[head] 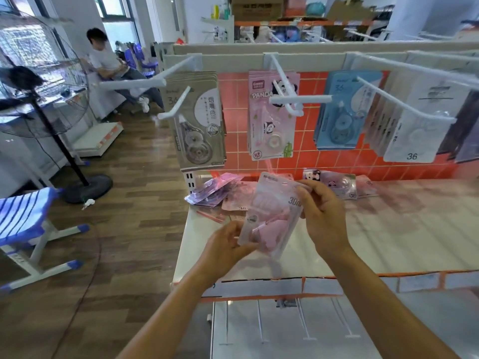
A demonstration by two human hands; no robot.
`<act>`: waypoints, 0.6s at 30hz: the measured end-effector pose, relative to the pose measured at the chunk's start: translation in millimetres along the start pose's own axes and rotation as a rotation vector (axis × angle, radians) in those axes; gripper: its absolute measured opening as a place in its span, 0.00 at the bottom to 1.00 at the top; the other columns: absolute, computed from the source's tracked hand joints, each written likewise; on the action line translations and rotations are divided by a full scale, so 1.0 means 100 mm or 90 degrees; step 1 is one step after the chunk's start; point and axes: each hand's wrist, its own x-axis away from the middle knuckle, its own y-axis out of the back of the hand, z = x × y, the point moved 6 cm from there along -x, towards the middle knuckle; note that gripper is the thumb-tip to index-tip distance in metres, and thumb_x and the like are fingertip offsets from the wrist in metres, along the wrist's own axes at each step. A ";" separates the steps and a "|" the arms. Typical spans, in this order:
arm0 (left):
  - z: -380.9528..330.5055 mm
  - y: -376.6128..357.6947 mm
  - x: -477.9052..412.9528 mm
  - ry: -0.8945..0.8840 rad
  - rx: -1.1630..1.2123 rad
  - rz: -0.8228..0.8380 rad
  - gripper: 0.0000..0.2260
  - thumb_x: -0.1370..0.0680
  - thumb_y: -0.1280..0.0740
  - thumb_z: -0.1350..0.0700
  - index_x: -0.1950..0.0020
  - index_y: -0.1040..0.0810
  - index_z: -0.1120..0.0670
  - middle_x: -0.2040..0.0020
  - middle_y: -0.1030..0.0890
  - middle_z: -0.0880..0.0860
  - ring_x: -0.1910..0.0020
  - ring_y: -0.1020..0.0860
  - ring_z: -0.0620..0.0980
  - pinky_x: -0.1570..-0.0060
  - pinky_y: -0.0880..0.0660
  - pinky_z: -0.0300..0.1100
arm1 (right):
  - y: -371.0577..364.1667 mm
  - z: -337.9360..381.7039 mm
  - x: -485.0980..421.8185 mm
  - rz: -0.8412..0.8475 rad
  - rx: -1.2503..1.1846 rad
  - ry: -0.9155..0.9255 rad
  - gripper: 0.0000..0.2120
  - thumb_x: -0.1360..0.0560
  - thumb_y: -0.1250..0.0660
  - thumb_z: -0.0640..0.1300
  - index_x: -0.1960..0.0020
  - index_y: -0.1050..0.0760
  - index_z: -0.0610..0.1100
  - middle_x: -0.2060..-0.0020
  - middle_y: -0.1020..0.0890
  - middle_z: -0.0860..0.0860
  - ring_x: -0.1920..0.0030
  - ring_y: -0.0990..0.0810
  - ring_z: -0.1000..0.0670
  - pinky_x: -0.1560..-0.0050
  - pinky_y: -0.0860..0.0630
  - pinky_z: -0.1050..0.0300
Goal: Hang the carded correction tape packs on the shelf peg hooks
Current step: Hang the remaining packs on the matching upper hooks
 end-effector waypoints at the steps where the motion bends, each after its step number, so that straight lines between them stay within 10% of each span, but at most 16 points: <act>1: -0.01 -0.03 0.04 0.006 0.014 0.010 0.12 0.29 0.25 0.62 0.47 0.22 0.54 0.51 0.16 0.52 0.52 0.18 0.49 0.49 0.21 0.46 | 0.02 -0.02 0.00 -0.007 -0.007 -0.021 0.08 0.22 0.34 0.43 0.52 0.22 0.57 0.61 0.19 0.56 0.63 0.24 0.57 0.60 0.27 0.56; 7: 0.01 -0.10 0.20 0.047 0.070 0.044 0.14 0.29 0.25 0.62 0.45 0.22 0.57 0.50 0.17 0.55 0.52 0.18 0.54 0.52 0.19 0.47 | 0.06 -0.10 0.08 -0.020 -0.057 -0.098 0.05 0.23 0.35 0.40 0.51 0.21 0.48 0.57 0.19 0.46 0.66 0.25 0.60 0.65 0.29 0.66; 14: -0.06 -0.40 0.38 0.084 0.081 0.102 0.16 0.28 0.26 0.60 0.42 0.24 0.53 0.48 0.17 0.54 0.50 0.18 0.53 0.56 0.20 0.43 | 0.22 -0.18 0.21 -0.019 -0.096 -0.156 0.04 0.24 0.32 0.43 0.53 0.20 0.52 0.56 0.16 0.47 0.59 0.20 0.51 0.59 0.24 0.54; 18: -0.01 -0.67 0.50 0.111 0.088 0.123 0.14 0.28 0.26 0.60 0.43 0.23 0.55 0.50 0.16 0.55 0.51 0.17 0.53 0.53 0.19 0.50 | 0.43 -0.15 0.34 0.014 -0.117 -0.171 0.05 0.22 0.35 0.39 0.51 0.21 0.45 0.67 0.18 0.58 0.67 0.23 0.62 0.67 0.28 0.70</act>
